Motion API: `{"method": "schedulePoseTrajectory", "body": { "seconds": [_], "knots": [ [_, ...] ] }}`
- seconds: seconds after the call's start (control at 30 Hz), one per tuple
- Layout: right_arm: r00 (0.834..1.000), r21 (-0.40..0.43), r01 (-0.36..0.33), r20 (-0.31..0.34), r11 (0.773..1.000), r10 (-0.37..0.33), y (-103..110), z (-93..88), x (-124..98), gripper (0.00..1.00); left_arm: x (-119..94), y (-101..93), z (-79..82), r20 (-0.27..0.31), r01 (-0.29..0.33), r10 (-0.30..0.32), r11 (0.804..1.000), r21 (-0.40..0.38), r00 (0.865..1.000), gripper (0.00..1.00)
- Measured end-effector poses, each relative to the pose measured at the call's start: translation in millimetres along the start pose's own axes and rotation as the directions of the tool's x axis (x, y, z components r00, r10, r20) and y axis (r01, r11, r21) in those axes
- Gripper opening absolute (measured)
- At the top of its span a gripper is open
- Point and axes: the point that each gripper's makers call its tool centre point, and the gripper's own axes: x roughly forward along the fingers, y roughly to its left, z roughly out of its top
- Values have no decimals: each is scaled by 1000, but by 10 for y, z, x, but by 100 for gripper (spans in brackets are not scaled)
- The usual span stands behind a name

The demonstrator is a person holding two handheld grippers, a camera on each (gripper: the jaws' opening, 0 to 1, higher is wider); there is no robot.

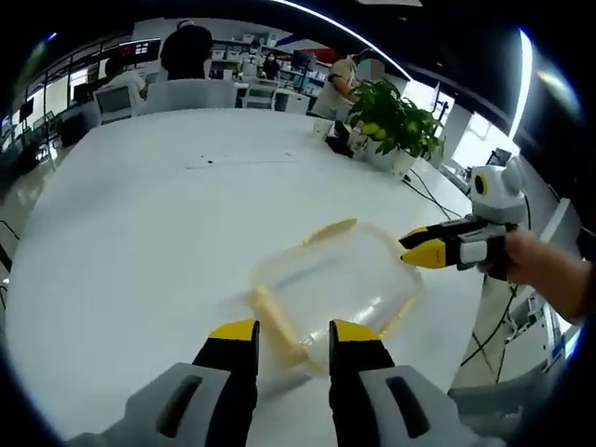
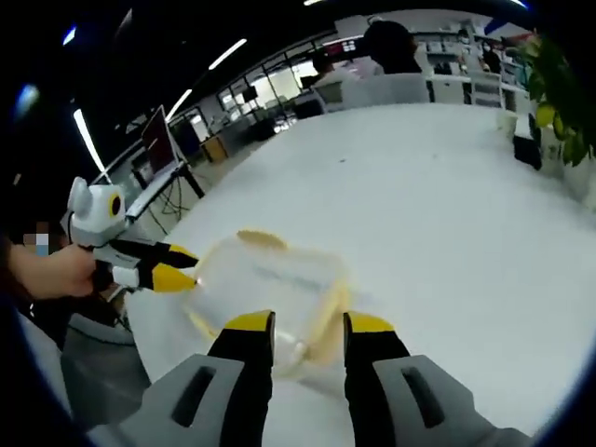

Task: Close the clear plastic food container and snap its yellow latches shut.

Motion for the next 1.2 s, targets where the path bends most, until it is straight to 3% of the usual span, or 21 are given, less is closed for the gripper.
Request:
{"method": "schedulePoseTrajectory", "body": {
  "seconds": [0.4, 0.63, 0.83, 1.2],
  "knots": [
    [1000, 57, 5, 24, 998, -7, -15, -2, 22, 26, 41, 12, -26, 29, 9, -5, 989, -146, 1000, 23],
    [999, 81, 12, 35, 997, -15, -14, -10, 31, 26, 41, 6, -39, 51, 9, -1, 986, -167, 999, 23],
    [999, 119, 20, 30, 993, -24, -9, -34, 28, 26, 42, -2, -70, 47, 18, -7, 971, -236, 999, 23],
    [1000, 154, 28, 8, 988, -29, -10, -57, 21, 24, 52, -23, -77, 27, 25, -19, 969, -244, 999, 22]
  ]
}}
